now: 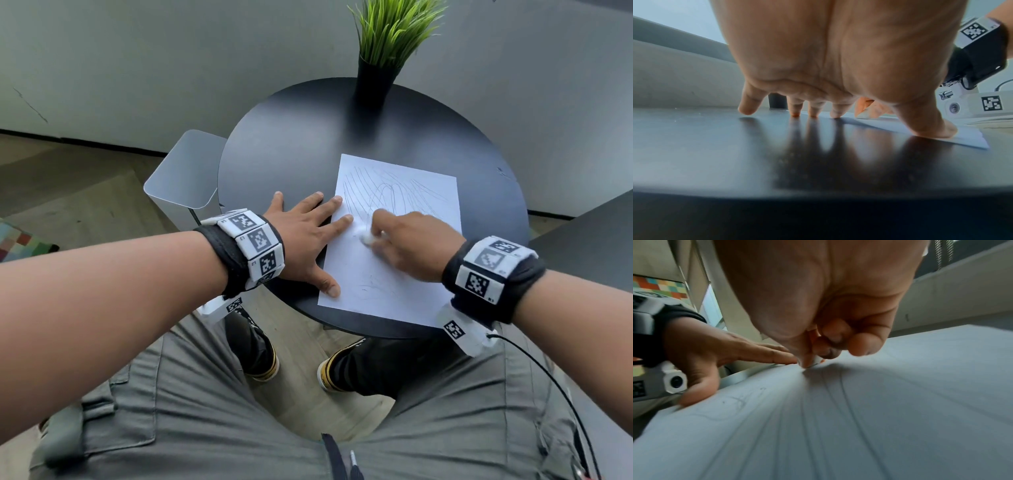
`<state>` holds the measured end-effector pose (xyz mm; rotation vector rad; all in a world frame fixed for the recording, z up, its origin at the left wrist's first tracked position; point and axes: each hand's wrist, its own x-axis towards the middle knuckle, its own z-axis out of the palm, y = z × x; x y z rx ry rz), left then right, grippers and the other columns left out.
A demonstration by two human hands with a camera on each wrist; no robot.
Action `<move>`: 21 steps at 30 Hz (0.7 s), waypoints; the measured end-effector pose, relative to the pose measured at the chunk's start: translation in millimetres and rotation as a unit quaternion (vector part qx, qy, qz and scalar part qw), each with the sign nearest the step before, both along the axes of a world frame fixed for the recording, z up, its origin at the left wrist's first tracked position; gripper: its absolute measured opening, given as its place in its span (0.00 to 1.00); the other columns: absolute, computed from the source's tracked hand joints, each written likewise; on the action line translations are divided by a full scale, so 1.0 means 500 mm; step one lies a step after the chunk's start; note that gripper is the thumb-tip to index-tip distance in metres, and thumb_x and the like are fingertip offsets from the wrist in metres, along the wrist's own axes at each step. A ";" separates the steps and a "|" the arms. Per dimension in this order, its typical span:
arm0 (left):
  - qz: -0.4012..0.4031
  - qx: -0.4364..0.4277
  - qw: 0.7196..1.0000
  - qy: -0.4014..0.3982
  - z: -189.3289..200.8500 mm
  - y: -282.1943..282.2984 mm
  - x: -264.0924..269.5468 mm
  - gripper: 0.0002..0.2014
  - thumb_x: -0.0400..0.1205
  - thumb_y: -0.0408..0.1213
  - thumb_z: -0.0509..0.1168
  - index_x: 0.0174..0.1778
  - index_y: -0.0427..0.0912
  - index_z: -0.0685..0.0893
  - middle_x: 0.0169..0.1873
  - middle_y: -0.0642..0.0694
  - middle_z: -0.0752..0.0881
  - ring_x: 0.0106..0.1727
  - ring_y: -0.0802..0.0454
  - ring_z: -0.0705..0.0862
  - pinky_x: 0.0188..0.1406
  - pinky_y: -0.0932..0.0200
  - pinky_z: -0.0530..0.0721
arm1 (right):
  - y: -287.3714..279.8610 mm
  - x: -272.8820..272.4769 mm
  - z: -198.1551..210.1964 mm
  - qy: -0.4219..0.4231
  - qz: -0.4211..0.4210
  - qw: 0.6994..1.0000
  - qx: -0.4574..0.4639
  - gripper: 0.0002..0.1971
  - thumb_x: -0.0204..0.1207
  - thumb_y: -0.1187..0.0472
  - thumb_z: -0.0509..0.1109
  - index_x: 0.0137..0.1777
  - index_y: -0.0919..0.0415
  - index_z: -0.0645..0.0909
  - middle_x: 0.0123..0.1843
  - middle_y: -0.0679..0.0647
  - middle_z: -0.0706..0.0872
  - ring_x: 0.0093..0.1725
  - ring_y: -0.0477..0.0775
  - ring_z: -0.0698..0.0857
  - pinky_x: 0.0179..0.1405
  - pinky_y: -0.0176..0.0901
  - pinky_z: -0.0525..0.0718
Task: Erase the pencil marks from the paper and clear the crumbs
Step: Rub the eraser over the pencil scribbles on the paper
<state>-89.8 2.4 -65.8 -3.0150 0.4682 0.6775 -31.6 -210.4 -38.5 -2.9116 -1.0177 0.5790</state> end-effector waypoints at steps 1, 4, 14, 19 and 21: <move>0.001 0.002 1.000 -0.005 0.002 -0.001 0.002 0.63 0.64 0.87 0.55 0.88 0.57 0.39 0.88 0.51 0.35 0.89 0.46 0.37 0.77 0.19 0.51 | -0.004 0.010 -0.009 -0.011 -0.020 1.000 0.007 0.16 0.82 0.37 0.53 0.51 0.49 0.68 0.44 0.57 0.81 0.42 0.64 0.80 0.46 0.55 0.83; -0.037 -0.005 0.999 -0.018 0.004 -0.006 0.004 0.59 0.68 0.84 0.55 0.89 0.57 0.42 0.88 0.49 0.32 0.89 0.47 0.35 0.80 0.21 0.49 | 0.002 0.019 -0.019 -0.027 -0.032 0.999 0.017 0.14 0.83 0.42 0.55 0.51 0.52 0.69 0.46 0.56 0.81 0.44 0.64 0.79 0.47 0.56 0.83; -0.036 -0.020 0.999 -0.001 -0.003 -0.005 0.001 0.61 0.63 0.86 0.57 0.87 0.62 0.41 0.88 0.55 0.35 0.89 0.51 0.37 0.79 0.20 0.49 | -0.012 -0.105 0.001 -0.012 0.243 0.970 -0.015 0.04 0.82 0.53 0.59 0.52 0.49 0.66 0.43 0.47 0.70 0.39 0.55 0.76 0.32 0.50 0.74; -0.025 -0.019 1.000 0.002 0.002 -0.010 -0.002 0.61 0.64 0.86 0.57 0.87 0.62 0.40 0.88 0.55 0.35 0.88 0.49 0.35 0.78 0.18 0.49 | -0.015 -0.048 -0.002 -0.072 0.078 0.994 0.009 0.12 0.86 0.45 0.52 0.46 0.52 0.60 0.41 0.49 0.73 0.43 0.62 0.82 0.38 0.52 0.79; -0.027 -0.015 1.000 -0.001 0.002 -0.011 -0.003 0.60 0.64 0.86 0.57 0.87 0.62 0.40 0.88 0.55 0.35 0.88 0.48 0.36 0.77 0.18 0.51 | -0.001 -0.096 -0.001 -0.038 0.132 0.990 0.017 0.08 0.85 0.50 0.54 0.47 0.51 0.61 0.41 0.49 0.70 0.43 0.61 0.81 0.36 0.53 0.78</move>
